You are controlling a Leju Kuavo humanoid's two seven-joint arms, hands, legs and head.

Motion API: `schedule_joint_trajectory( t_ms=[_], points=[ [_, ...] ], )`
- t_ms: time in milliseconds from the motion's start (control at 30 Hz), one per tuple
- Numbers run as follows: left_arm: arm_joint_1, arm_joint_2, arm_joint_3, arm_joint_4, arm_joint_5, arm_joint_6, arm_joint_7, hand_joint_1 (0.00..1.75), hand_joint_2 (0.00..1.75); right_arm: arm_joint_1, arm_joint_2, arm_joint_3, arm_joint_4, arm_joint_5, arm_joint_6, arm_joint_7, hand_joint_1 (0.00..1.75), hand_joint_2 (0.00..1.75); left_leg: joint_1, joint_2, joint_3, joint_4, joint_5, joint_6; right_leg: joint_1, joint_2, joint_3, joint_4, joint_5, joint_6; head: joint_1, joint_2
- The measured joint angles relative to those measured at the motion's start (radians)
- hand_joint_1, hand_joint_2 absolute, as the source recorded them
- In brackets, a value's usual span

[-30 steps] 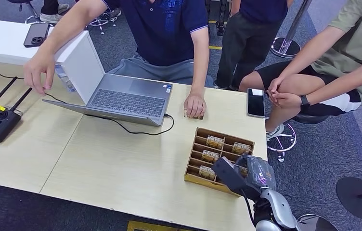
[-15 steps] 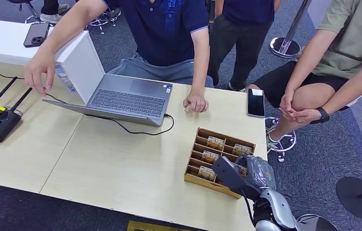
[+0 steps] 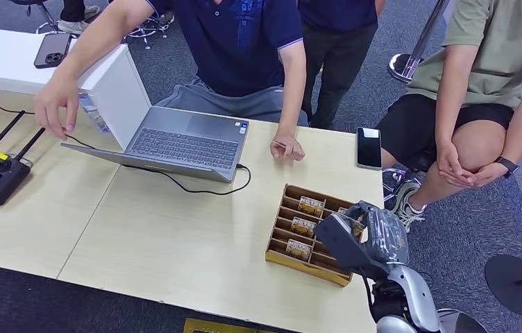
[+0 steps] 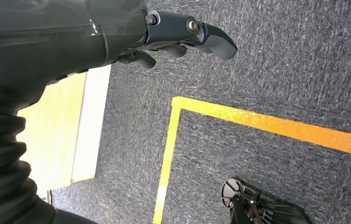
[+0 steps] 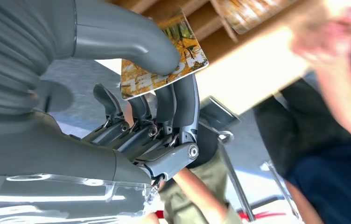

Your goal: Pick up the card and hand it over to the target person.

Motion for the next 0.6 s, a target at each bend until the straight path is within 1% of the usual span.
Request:
schedule_joint_trajectory(
  t_ms=[167,300,367,500,600],
  points=[
    [0.000,0.005,-0.011,0.001,-0.012,-0.010,-0.005,0.00,1.75,-0.063,0.037,0.028,0.085,-0.116,-0.046,-0.081,1.40,1.75,0.000,0.002,0.001,-0.001,0.000,0.000,0.000,0.002,0.000,-0.001,0.001,0.000,0.000,0.000],
    [-0.001,0.010,-0.023,0.001,-0.025,-0.019,-0.010,0.00,1.75,-0.103,0.099,0.023,0.199,-0.167,-0.079,-0.161,1.40,1.75,0.001,0.003,0.002,-0.002,0.001,-0.001,0.001,0.003,0.001,-0.002,0.002,-0.001,0.000,0.000],
    [-0.001,0.011,-0.027,0.001,-0.029,-0.022,-0.011,0.00,1.75,-0.119,0.117,0.023,0.237,-0.186,-0.085,-0.190,1.40,1.75,0.001,0.003,0.003,-0.003,0.001,-0.001,0.001,0.003,0.002,-0.002,0.002,-0.001,0.000,0.000],
    [-0.001,0.010,-0.029,0.001,-0.031,-0.024,-0.012,0.00,1.75,-0.139,0.137,0.026,0.284,-0.211,-0.089,-0.221,1.40,1.75,0.001,0.002,0.003,-0.003,0.001,0.000,0.001,0.003,0.003,-0.003,0.002,0.000,0.000,0.000],
    [-0.001,0.009,-0.029,0.002,-0.031,-0.024,-0.010,0.00,1.75,-0.141,0.141,0.030,0.290,-0.217,-0.089,-0.226,1.40,1.75,0.001,0.003,0.003,-0.003,0.001,0.000,0.001,0.003,0.003,-0.003,0.002,0.000,0.000,0.000]
  ],
)
